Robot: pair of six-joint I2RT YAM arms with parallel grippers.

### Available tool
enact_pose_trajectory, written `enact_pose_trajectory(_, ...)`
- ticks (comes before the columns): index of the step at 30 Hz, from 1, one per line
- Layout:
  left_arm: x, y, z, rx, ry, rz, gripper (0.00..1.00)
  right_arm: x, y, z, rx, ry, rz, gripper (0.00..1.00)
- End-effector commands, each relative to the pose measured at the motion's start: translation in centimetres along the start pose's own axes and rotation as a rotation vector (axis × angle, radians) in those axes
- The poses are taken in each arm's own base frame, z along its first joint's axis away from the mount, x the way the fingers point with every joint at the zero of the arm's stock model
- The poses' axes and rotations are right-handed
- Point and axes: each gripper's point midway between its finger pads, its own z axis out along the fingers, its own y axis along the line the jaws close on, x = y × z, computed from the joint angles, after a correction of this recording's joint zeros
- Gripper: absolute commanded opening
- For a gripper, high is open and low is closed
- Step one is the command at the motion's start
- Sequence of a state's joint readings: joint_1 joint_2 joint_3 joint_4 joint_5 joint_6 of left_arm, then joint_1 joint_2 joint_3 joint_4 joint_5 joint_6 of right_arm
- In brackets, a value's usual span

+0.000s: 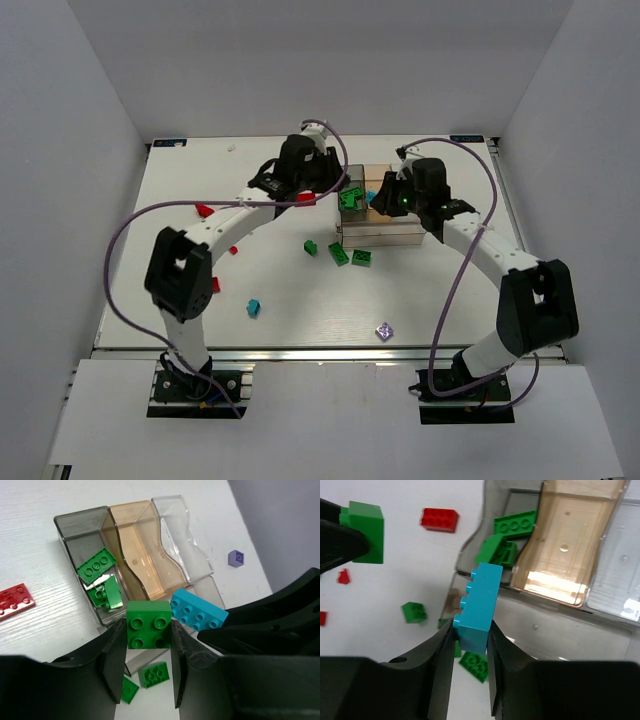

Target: Sort the legos into containers by color

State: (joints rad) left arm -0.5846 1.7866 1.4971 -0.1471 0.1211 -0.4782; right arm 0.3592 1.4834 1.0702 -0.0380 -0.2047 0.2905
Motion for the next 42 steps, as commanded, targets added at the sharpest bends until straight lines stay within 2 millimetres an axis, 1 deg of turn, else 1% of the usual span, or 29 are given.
enact_pose_trajectory(1, 0.9, 0.2, 2.9, 0.012, 0.047, 0.009, 0.0, -2.4, -2.8, 1.5, 0.12, -0.068, -0.082, 0.0)
enact_pose_trajectory(2, -0.7, -0.6, 3.5, 0.03, 0.021, 0.018, 0.0, -2.5, -3.2, 1.8, 0.136, -0.073, -0.09, 0.0)
enact_pose_trajectory(3, -0.8, -0.5, 4.2, 0.029, 0.024, 0.019, 0.0, -2.6, -3.9, 2.1, 0.172, -0.077, -0.099, 0.0)
enact_pose_trajectory(5, 0.8, 0.0, 6.2, 0.007, 0.066, 0.02, 0.0, -2.5, -4.8, 2.9, 0.197, -0.071, -0.115, 0.0)
enact_pose_trajectory(7, 0.1, -0.1, 7.2, 0.005, 0.056, 0.023, 0.0, -2.3, -6.0, 3.6, 0.245, -0.062, -0.12, 0.0)
enact_pose_trajectory(11, 1.9, 1.5, 9.5, -0.034, 0.092, 0.014, 0.0, -2.7, -6.9, 4.6, 0.265, -0.062, -0.13, 0.0)
enact_pose_trajectory(13, 2.6, 2.1, 10.0, -0.048, 0.105, 0.013, 0.0, -2.1, -7.3, 5.3, 0.265, -0.042, -0.131, 0.09)
enact_pose_trajectory(14, 2.9, 2.3, 10.1, -0.052, 0.111, 0.012, 0.03, -2.3, -7.3, 5.5, 0.26, -0.043, -0.133, 0.18)
enact_pose_trajectory(15, 3.7, 2.8, 10.6, -0.064, 0.127, 0.01, 0.07, -2.1, -7.2, 5.7, 0.251, -0.037, -0.134, 0.34)
enact_pose_trajectory(16, 3.9, 2.9, 10.7, -0.07, 0.136, 0.009, 0.21, -1.9, -7.4, 5.9, 0.25, -0.031, -0.13, 0.4)
enact_pose_trajectory(18, 4.6, 3.4, 11.0, -0.083, 0.154, 0.008, 0.38, -1.8, -7.5, 6.1, 0.241, -0.026, -0.128, 0.63)
enact_pose_trajectory(19, 4.5, 3.4, 11.1, -0.082, 0.15, 0.009, 0.48, -1.8, -7.6, 6.1, 0.243, -0.027, -0.128, 0.65)
enact_pose_trajectory(21, 4.6, 3.4, 11.1, -0.081, 0.152, 0.01, 0.55, -1.8, -7.3, 6.0, 0.214, -0.023, -0.126, 0.7)
enact_pose_trajectory(25, 3.7, 2.8, 10.8, -0.07, 0.14, 0.017, 0.6, -2.6, -6.2, 4.8, 0.172, -0.056, -0.133, 0.7)
enact_pose_trajectory(27, 3.1, 2.5, 10.5, -0.06, 0.131, 0.023, 0.64, -3.8, -4.4, 3.4, 0.094, -0.097, -0.158, 0.69)
enact_pose_trajectory(28, 2.4, 2.1, 10.0, -0.054, 0.119, 0.028, 0.64, -3.2, -3.9, 3.0, 0.056, -0.089, -0.215, 0.69)
enact_pose_trajectory(29, 2.2, 1.9, 9.7, -0.052, 0.117, 0.028, 0.64, -3.3, -2.1, 2.4, -0.046, -0.105, -0.265, 0.69)
enact_pose_trajectory(30, 2.0, 1.7, 9.4, -0.049, 0.113, 0.032, 0.64, -3.9, 0.0, 0.8, -0.133, -0.141, -0.318, 0.69)
enact_pose_trajectory(31, 1.8, 1.5, 9.0, -0.045, 0.108, 0.032, 0.64, -3.5, 0.6, 0.0, -0.201, -0.155, -0.471, 0.69)
enact_pose_trajectory(32, 0.2, 1.3, 7.8, -0.037, 0.079, 0.035, 0.64, -1.8, 1.1, -0.6, -0.263, -0.139, -0.528, 0.69)
enact_pose_trajectory(33, 0.9, 1.6, 7.3, -0.043, 0.091, 0.035, 0.62, -0.9, 3.8, -2.3, -0.422, -0.155, -0.613, 0.68)
enact_pose_trajectory(34, 0.9, 1.6, 6.7, -0.044, 0.086, 0.042, 0.58, 0.2, 4.4, -2.7, -0.483, -0.156, -0.73, 0.67)
enact_pose_trajectory(35, 0.7, 1.4, 5.8, -0.042, 0.079, 0.051, 0.51, 1.5, 4.6, -3.2, -0.529, -0.135, -0.767, 0.66)
enact_pose_trajectory(36, 0.3, 2.0, 4.1, -0.065, 0.067, 0.055, 0.25, 3.5, 5.3, -3.7, -0.617, -0.085, -0.768, 0.61)
enact_pose_trajectory(37, 0.2, 2.0, 3.2, -0.072, 0.063, 0.071, 0.13, 5.0, 5.4, -3.9, -0.651, -0.036, -0.768, 0.57)
enact_pose_trajectory(38, 0.3, 2.2, 2.2, -0.085, 0.065, 0.08, 0.04, 5.7, 5.2, -3.8, -0.664, -0.019, -0.81, 0.47)
enact_pose_trajectory(39, -0.6, 2.2, 0.3, -0.092, 0.047, 0.083, 0.0, 6.7, 4.9, -3.5, -0.666, 0.016, -0.807, 0.43)
enact_pose_trajectory(40, 1.1, 3.2, -0.6, -0.116, 0.083, 0.095, 0.0, 7.5, 4.6, -3.4, -0.662, 0.045, -0.809, 0.4)
enact_pose_trajectory(42, 1.5, 4.9, -2.8, -0.163, 0.097, 0.097, 0.02, 8.8, 3.7, -2.9, -0.611, 0.08, -0.832, 0.4)
